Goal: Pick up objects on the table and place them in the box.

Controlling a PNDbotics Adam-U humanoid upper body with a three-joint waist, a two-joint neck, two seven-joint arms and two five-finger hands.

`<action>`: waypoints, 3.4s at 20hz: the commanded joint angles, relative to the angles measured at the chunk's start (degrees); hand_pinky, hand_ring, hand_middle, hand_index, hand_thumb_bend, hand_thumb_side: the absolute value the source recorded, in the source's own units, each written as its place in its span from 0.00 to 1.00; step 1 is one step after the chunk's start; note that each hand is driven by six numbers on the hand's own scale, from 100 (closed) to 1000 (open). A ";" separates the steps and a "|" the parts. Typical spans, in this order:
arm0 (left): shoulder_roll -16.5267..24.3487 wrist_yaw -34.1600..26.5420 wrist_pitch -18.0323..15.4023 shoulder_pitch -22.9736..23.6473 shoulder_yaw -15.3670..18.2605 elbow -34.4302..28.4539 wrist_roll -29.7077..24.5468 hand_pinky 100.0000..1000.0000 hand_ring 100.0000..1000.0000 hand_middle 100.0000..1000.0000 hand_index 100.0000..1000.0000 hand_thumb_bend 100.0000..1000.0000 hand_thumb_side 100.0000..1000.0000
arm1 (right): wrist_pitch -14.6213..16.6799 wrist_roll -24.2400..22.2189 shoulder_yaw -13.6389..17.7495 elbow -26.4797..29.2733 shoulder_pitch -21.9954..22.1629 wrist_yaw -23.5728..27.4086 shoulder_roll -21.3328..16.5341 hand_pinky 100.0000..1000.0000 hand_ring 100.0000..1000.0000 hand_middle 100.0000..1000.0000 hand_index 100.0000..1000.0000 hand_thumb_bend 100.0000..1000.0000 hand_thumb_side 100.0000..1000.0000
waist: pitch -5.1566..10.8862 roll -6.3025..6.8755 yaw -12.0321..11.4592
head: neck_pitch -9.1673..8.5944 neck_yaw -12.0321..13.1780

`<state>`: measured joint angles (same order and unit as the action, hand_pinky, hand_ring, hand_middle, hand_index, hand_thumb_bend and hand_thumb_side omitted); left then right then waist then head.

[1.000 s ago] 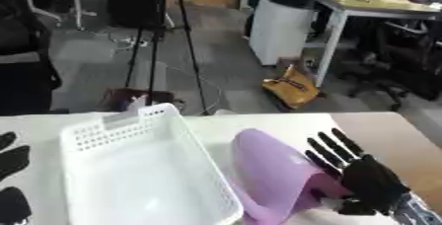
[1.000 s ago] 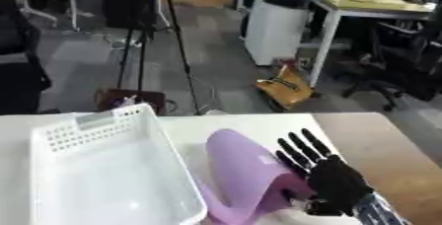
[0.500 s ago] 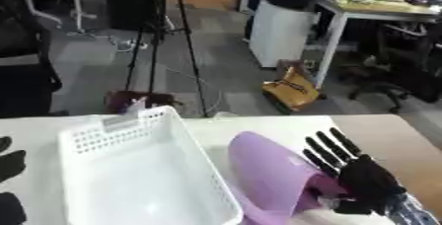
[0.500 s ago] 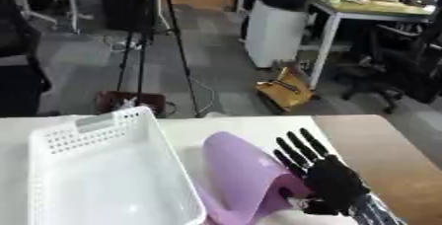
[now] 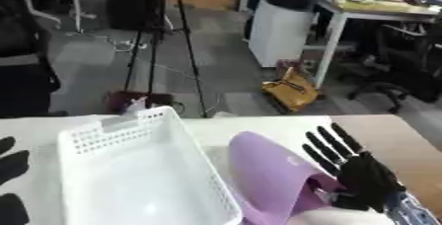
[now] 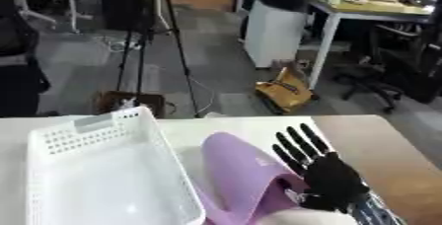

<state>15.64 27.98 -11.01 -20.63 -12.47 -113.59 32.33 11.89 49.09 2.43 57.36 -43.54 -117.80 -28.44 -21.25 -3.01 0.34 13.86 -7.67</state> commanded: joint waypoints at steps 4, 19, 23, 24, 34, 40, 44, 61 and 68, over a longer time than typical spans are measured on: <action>0.04 -0.28 -0.04 -0.71 -0.09 -1.00 -0.28 0.72 0.76 0.80 0.73 0.00 0.72 | 0.27 0.62 -0.41 0.47 -1.54 -0.07 -1.01 0.93 0.95 0.94 1.00 0.16 1.00 | 0.92 -0.30 -0.10 | -0.78 -0.40; 0.05 -0.35 -0.22 -0.83 -0.27 -1.00 -0.36 0.72 0.76 0.80 0.73 0.00 0.72 | 0.97 0.40 -1.65 -1.96 -2.87 -3.32 -0.62 0.94 0.95 0.94 1.00 0.16 1.00 | 0.71 -0.89 -0.79 | -1.34 -0.70; 0.05 -0.42 -0.28 -0.99 -0.40 -1.00 -0.48 0.72 0.76 0.80 0.73 0.00 0.72 | 0.32 1.00 -1.49 -3.07 -3.42 -3.90 -0.54 0.93 0.95 0.94 1.00 0.14 1.00 | 0.47 -0.94 -1.16 | -1.82 -0.95; 0.04 -0.45 -0.29 -1.02 -0.44 -1.00 -0.53 0.72 0.76 0.80 0.73 0.00 0.72 | 0.12 1.23 -1.44 -3.31 -3.54 -3.96 -0.51 0.93 0.95 0.94 1.00 0.14 1.00 | 0.43 -0.94 -1.23 | -1.89 -0.98; 0.02 -0.56 -0.20 -0.84 -0.54 -1.00 -0.89 0.72 0.76 0.80 0.74 0.00 0.72 | -1.47 2.22 -1.48 -3.04 -4.22 -3.06 -0.86 0.94 0.95 0.94 1.00 0.12 1.00 | 0.45 -0.86 -0.85 | -1.82 -0.86; -0.01 -0.60 -0.18 -0.73 -0.50 -1.00 -1.22 0.72 0.76 0.80 0.74 0.00 0.72 | -1.76 2.01 -1.98 -2.68 -4.74 -2.61 -1.54 0.94 0.95 0.94 1.00 0.10 1.00 | 0.79 -0.93 -0.65 | -1.72 -0.70; -0.02 -0.61 -0.20 -0.73 -0.47 -1.00 -1.31 0.72 0.76 0.80 0.74 0.00 0.72 | -1.93 2.29 -2.25 -3.01 -5.03 -2.59 -1.78 0.94 0.95 0.94 1.00 0.10 1.00 | 0.92 -1.04 -0.62 | -1.77 -0.73; 0.04 -0.66 -0.19 -0.45 -0.54 -1.00 -1.78 0.72 0.77 0.80 0.74 0.00 0.72 | -1.70 -1.50 -2.66 -3.13 -5.47 -3.08 -3.14 0.96 0.98 0.98 1.00 0.19 1.00 | 1.20 -1.48 -0.41 | -1.73 -0.84; 0.10 -0.62 -0.15 -0.42 -0.58 -1.00 -1.94 0.72 0.77 0.80 0.74 0.00 0.72 | -0.72 -3.30 -3.26 -2.40 -6.25 -2.85 -3.51 0.96 0.98 0.98 1.00 0.19 1.00 | 1.18 -1.63 -0.62 | -1.97 -1.10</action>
<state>15.63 27.49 -11.19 -20.67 -12.86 -113.59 30.59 11.06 46.12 -0.90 53.76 -48.49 -120.76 -29.50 -21.55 -4.71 -0.35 12.50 -8.61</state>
